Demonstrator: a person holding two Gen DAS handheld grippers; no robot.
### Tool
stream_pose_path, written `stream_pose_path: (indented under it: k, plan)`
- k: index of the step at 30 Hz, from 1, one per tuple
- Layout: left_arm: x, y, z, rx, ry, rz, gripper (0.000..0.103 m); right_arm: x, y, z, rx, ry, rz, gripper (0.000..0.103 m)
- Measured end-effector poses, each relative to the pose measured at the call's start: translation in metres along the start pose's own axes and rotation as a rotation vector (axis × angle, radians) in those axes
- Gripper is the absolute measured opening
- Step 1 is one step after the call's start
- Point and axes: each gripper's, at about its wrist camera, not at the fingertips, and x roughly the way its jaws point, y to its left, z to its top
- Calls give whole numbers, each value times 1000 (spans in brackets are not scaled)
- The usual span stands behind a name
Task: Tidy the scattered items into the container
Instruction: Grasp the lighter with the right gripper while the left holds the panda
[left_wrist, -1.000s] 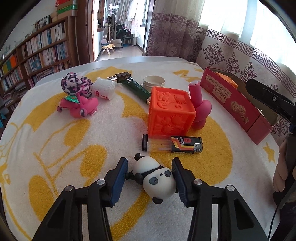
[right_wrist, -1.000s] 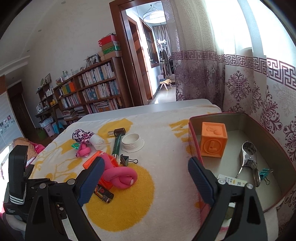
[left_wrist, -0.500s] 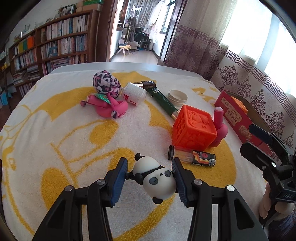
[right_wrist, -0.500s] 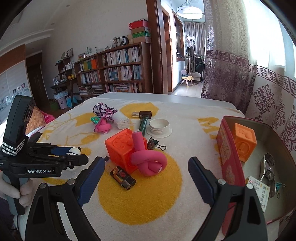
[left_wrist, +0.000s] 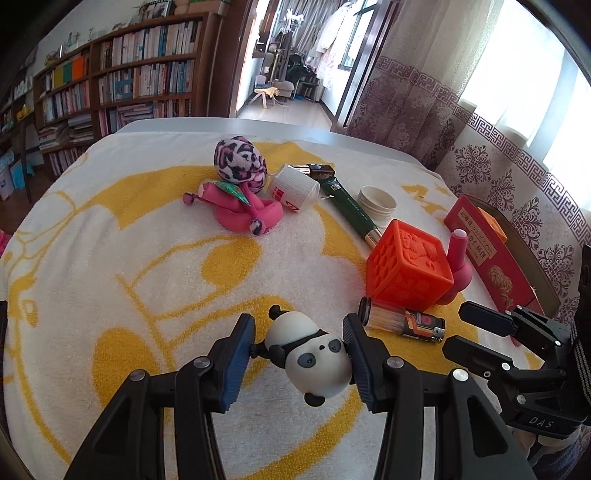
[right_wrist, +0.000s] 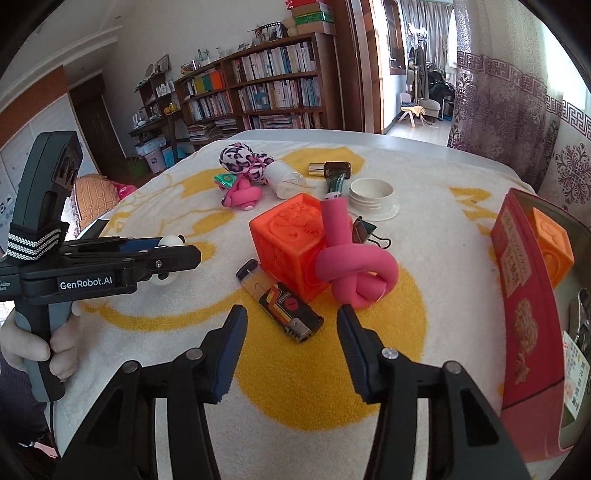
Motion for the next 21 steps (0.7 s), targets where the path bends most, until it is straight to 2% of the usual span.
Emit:
stream_pose_path:
  k: [3,5,8,11,16,19,21]
  plan:
    - [1,2,0,-5,7,-1,51,11,-5,3,19,45,13,55]
    - [1,3,0,-6,12,0,51,19,1,5,-14,76,4,55]
    - [1,4,-1,-11,15,-2,51,32,14,7,-94,123,-57,55]
    - [2,5,-1,-12,20,-2,51,39,25,8,-167,131,-107,54]
    - [4,6,-1,-19,30,-3,51,34,32,3,-195,133,-90,33]
    - [3,8,-1,-28,29,-3,51,24,36,-5,-168,149,-55,28]
    - [3,10,-1,-37,29,-6,51,16,38,-10,-144,161,-28,27]
